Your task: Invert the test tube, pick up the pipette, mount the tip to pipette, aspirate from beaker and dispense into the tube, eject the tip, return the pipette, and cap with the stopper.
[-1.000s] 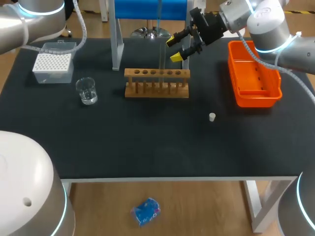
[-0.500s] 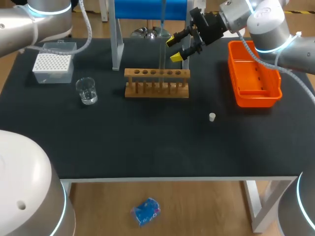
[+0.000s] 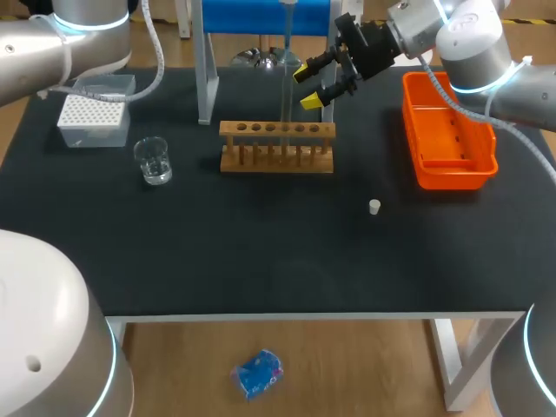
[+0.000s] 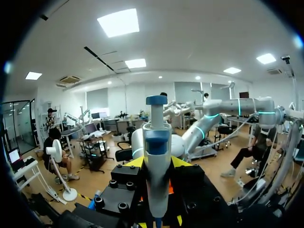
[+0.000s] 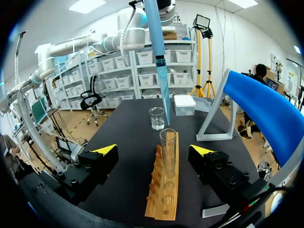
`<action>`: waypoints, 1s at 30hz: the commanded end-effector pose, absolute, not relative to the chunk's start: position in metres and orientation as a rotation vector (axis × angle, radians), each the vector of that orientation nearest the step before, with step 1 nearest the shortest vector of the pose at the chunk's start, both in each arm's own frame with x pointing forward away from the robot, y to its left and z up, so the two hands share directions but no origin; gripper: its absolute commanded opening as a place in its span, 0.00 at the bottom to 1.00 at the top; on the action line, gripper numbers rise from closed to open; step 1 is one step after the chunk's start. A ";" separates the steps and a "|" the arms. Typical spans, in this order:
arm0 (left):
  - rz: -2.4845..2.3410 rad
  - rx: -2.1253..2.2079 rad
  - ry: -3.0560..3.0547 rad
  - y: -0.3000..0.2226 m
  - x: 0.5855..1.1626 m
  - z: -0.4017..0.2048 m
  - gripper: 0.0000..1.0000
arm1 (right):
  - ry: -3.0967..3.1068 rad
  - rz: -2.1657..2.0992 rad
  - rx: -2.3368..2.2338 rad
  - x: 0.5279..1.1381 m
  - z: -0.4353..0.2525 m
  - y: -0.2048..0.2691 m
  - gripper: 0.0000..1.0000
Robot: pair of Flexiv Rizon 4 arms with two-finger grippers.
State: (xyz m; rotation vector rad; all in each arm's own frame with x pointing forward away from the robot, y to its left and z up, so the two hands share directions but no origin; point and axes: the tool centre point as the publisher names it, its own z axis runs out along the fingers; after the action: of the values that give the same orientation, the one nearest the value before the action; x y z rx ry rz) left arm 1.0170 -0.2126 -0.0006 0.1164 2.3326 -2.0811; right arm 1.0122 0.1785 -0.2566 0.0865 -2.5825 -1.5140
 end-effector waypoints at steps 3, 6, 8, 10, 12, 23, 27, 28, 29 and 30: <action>-2.096 0.110 2.326 -0.213 1.021 -0.005 0.00 | -2.585 -1.511 0.086 1.012 -0.256 0.178 1.00; -2.090 0.104 2.333 -0.215 1.022 -0.007 0.00 | -2.585 -1.511 0.086 1.012 -0.256 0.178 1.00; -2.090 0.097 2.335 -0.215 1.022 -0.008 0.00 | -2.585 -1.511 0.086 1.012 -0.256 0.178 1.00; -2.092 0.089 2.334 -0.215 1.022 -0.009 0.00 | -2.585 -1.511 0.086 1.012 -0.256 0.178 1.00; -2.088 0.087 2.338 -0.215 1.022 -0.009 0.00 | -2.585 -1.511 0.086 1.012 -0.256 0.178 1.00; -2.094 0.060 2.339 -0.213 1.022 -0.017 0.00 | -2.585 -1.511 0.086 1.012 -0.256 0.178 1.00; -2.095 0.053 2.345 -0.212 1.021 -0.019 0.00 | -2.585 -1.511 0.086 1.012 -0.256 0.178 1.00; -2.097 0.049 2.347 -0.212 1.021 -0.020 0.00 | -2.585 -1.511 0.086 1.012 -0.256 0.178 1.00; -2.100 0.047 2.348 -0.212 1.021 -0.020 0.00 | -2.585 -1.511 0.086 1.012 -0.256 0.178 1.00; -2.101 0.045 2.351 -0.213 1.021 -0.021 0.00 | -2.585 -1.511 0.086 1.012 -0.256 0.178 1.00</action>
State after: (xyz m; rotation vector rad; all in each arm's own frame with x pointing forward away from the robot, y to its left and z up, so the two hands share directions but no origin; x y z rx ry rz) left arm 1.0213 -0.2126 -0.0202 0.0467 2.3493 -2.1001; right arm 1.0122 0.1785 -0.2566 0.0864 -2.5825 -1.5140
